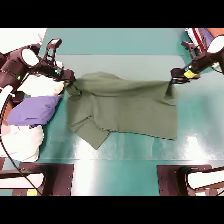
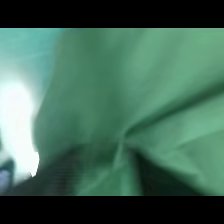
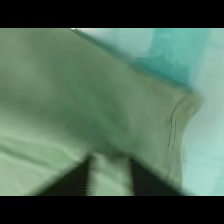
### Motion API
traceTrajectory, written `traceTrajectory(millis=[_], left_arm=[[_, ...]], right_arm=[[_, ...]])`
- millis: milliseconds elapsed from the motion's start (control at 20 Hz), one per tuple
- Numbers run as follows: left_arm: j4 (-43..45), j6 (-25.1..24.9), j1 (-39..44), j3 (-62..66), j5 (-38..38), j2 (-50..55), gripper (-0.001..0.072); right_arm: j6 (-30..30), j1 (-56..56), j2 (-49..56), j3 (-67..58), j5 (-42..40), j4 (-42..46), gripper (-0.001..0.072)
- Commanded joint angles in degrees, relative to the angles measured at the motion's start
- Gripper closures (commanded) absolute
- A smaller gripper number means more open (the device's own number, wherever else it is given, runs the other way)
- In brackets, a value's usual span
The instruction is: Fold the shirts.
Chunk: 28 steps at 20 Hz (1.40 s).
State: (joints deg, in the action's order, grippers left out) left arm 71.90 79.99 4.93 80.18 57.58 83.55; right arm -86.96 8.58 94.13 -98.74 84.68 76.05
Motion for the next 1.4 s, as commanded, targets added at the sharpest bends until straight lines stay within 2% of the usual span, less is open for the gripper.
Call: traceTrajectory(millis=[0,150,250,350,450,650,800,900,950,1000,1050,1150,1250,1300,1350], left_arm=[[-0.4,2.5,-4.0,1.4,2.8,1.8,0.0101],[-0.3,0.5,-8.9,0.6,14.8,-3.6,0.01],[-0.4,0.3,-10.8,-5.6,17.0,-9.4,0.01],[-0.7,0.4,-10.9,-14.8,16.6,-15.1,0.01],[-4.9,0.4,-10.9,-25.4,15.6,-19.6,0.01],[-13.7,-0.8,-10.9,-43.1,8.5,-22.2,0.01],[-20.2,-3.2,-10.9,-49.0,1.2,-22.2,0.0101],[-22.2,-3.6,-10.8,-49.4,-0.7,-22.2,0.0102],[-22.8,-3.9,-10.2,-49.4,-1.1,-22.2,0.0144],[-22.8,-4.0,-9.1,-49.4,-1.2,-22.1,0.031],[-22.8,-4.3,-7.5,-49.4,-1.8,-22.1,0.0444],[-22.8,-5.2,-6.0,-49.0,-3.0,-22.1,0.0676],[-22.3,-5.0,-6.2,-46.8,-2.5,-22.2,0.0681],[-22.1,-5.0,-6.2,-45.3,-1.8,-22.3,0.0681],[-22.1,-5.0,-6.2,-44.0,-1.0,-22.4,0.0681]], right_arm=[[0.8,-1.1,4.5,-5.3,-0.9,-9.1,0.0338],[2.8,-2.4,0.2,-4.0,1.2,-10.6,0.0337],[3.6,-3.1,-4.7,2.0,1.1,-10.9,0.0338],[4.4,-3.7,-9.7,9.4,0.9,-13.0,0.0337],[4.8,-4.5,-14.1,16.0,0.3,-15.1,0.0335],[4.8,-6.6,-20.5,24.8,-1.6,-16.6,0.0331],[4.8,-8.6,-23.9,29.4,-1.8,-16.5,0.033],[4.8,-10.3,-26.2,31.9,-2.3,-16.5,0.033],[4.8,-11.3,-27.3,33.3,-2.4,-16.5,0.0331],[4.8,-12.4,-28.3,34.6,-2.3,-16.4,0.033],[4.8,-13.7,-29.3,36.2,-2.2,-16.4,0.033],[4.8,-17.6,-31.7,40.8,-1.9,-15.8,0.033],[4.8,-22.5,-33.7,46.4,-1.2,-13.8,0.033],[4.9,-25.4,-34.5,49.7,-0.9,-12.5,0.024],[5.0,-28.1,-35.0,53.0,-0.9,-11.7,0.0118]])
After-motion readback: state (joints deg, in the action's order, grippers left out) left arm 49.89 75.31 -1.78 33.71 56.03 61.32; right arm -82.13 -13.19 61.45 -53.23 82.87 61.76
